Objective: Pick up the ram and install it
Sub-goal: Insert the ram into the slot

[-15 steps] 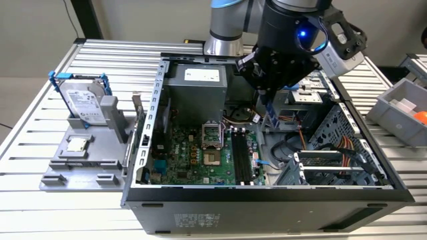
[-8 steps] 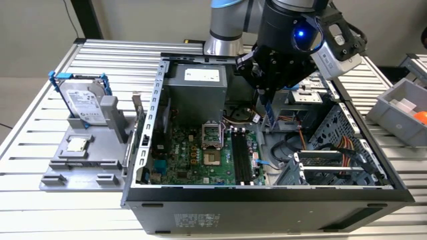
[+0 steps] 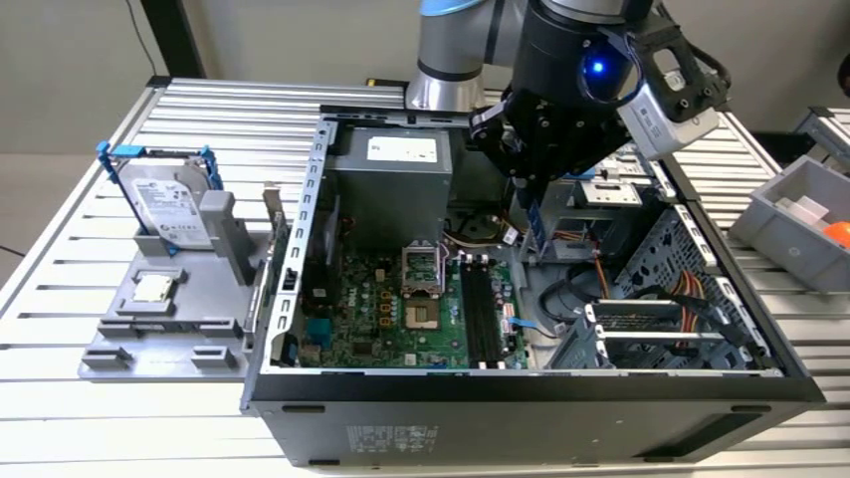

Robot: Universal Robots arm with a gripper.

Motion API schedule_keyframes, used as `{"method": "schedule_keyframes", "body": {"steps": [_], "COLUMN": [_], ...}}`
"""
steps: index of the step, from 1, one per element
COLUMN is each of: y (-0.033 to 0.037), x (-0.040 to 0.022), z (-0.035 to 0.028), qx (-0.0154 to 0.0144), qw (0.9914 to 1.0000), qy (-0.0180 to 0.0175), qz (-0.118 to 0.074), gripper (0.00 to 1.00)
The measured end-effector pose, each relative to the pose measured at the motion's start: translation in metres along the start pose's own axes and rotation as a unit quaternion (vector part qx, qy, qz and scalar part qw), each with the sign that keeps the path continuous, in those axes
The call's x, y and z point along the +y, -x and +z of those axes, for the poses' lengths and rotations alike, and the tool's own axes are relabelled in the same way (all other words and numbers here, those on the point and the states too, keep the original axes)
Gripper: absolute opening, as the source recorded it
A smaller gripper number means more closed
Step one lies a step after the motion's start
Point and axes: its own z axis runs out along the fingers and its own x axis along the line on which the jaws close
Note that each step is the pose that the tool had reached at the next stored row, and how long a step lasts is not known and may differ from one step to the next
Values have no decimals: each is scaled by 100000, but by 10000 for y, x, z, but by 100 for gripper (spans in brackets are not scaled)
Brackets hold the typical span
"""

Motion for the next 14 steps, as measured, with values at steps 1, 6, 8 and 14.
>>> {"method": "schedule_keyframes", "body": {"steps": [1, 6, 8, 14], "y": [0, 22, 32, 37], "x": [0, -3, -4, -6], "z": [4, 41, 57, 115], "qx": [-1, -4, -5, -4], "qw": [100000, 100000, 100000, 100000], "qy": [1, -6, -4, -13], "qz": [22, 84, 101, 136], "gripper": [0, 0, 0, 0]}}
